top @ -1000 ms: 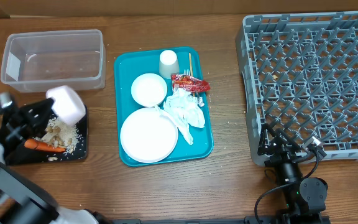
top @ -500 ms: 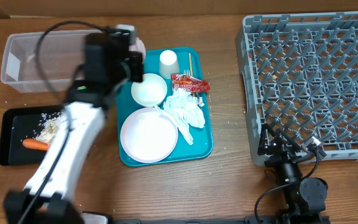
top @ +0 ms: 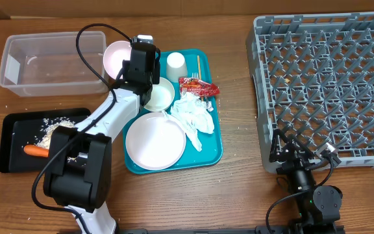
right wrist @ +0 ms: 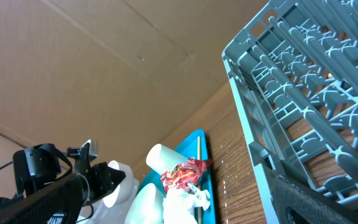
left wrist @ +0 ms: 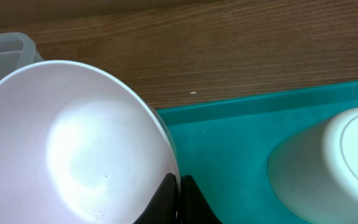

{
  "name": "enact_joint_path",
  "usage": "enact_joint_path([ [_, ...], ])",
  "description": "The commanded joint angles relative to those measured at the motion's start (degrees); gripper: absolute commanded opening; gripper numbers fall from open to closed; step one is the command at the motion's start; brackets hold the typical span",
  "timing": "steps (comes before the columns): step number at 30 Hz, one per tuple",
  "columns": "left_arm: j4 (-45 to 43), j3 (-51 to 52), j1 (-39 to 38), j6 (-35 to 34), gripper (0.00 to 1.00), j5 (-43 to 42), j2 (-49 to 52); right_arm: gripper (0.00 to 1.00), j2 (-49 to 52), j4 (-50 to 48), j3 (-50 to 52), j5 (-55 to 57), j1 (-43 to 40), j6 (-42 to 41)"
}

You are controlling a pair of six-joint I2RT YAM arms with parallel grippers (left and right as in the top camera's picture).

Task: Sort waste into correct bins and load items into the dishwasher rack
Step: 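Place the emptied bowl back on the teal tray, then grasp the white tissues on the teal tray with the left gripper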

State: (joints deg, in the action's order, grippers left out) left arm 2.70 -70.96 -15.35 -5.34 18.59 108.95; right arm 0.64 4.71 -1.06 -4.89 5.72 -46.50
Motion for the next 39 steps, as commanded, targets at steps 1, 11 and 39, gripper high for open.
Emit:
enact_joint_path([
  [1,-1.6,-0.6,0.0,0.6,0.05,-3.0,0.5,1.0,-0.3,-0.3,0.6,0.6,0.3,0.0],
  [11,-1.1,-0.6,0.0,0.6,0.24,-6.5,0.4,1.0,-0.3,-0.3,0.6,0.6,0.3,0.0],
  [39,49.5,-2.3,0.7,-4.6,1.0,-23.2,-27.8,1.0,-0.3,-0.1,0.6,5.9,0.3,-0.5],
])
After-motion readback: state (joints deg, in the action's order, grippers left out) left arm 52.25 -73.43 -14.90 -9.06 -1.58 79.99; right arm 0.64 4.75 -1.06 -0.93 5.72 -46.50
